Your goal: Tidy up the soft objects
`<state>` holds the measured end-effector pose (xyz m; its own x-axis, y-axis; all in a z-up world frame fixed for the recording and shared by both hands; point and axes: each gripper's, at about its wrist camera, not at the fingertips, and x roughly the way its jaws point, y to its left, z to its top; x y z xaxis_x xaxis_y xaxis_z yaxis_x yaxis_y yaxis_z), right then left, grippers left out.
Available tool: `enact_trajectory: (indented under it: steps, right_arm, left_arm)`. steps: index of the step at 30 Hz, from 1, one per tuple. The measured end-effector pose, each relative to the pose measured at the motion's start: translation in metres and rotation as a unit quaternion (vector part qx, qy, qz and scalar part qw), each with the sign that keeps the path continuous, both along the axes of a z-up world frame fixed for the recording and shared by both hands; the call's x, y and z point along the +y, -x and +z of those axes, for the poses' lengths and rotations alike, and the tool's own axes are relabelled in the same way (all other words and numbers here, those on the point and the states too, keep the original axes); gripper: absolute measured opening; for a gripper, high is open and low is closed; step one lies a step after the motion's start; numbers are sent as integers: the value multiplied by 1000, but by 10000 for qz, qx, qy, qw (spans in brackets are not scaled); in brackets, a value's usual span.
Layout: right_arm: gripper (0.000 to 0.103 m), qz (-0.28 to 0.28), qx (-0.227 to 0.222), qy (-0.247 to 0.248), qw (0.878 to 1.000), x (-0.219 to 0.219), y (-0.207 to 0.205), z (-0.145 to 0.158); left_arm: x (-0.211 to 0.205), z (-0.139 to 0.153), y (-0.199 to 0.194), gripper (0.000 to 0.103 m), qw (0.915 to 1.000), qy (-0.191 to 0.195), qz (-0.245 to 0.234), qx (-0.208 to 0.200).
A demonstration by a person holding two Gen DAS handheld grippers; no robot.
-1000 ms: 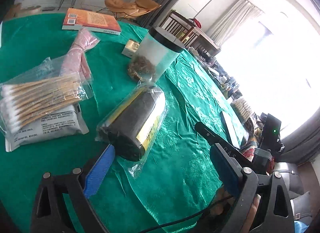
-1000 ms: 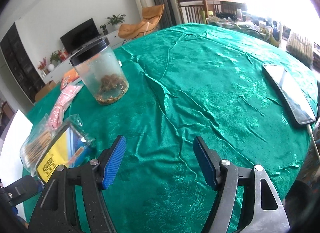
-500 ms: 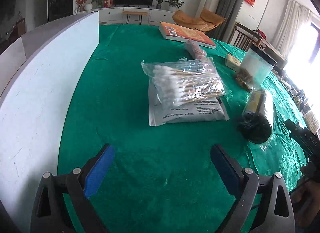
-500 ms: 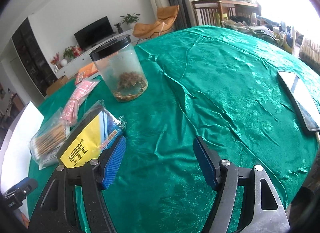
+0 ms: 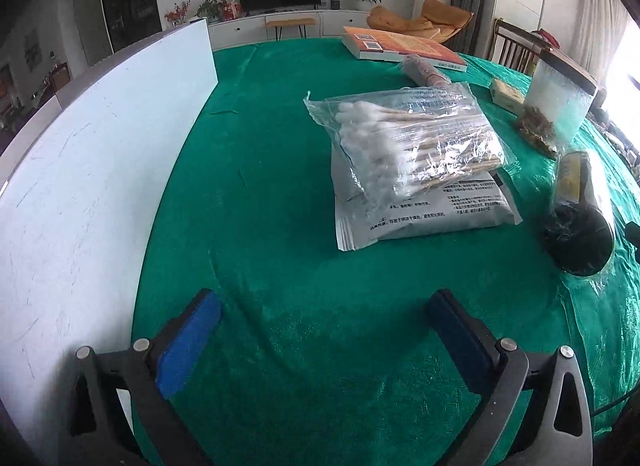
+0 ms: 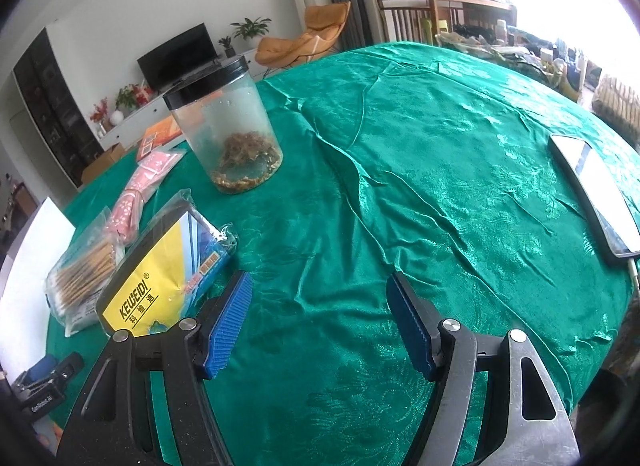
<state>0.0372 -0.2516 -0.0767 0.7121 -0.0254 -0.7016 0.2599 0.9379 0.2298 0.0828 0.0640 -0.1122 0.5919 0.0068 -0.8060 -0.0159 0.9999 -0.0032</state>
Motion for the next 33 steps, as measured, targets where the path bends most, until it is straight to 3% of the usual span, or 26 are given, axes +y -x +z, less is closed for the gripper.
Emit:
enact_trajectory:
  steps: [33]
  right_arm:
    - [73,32,94,-82,9999,-1,-4,-4]
  left_arm:
    - [1,0,1,103,10000,25,1,-7]
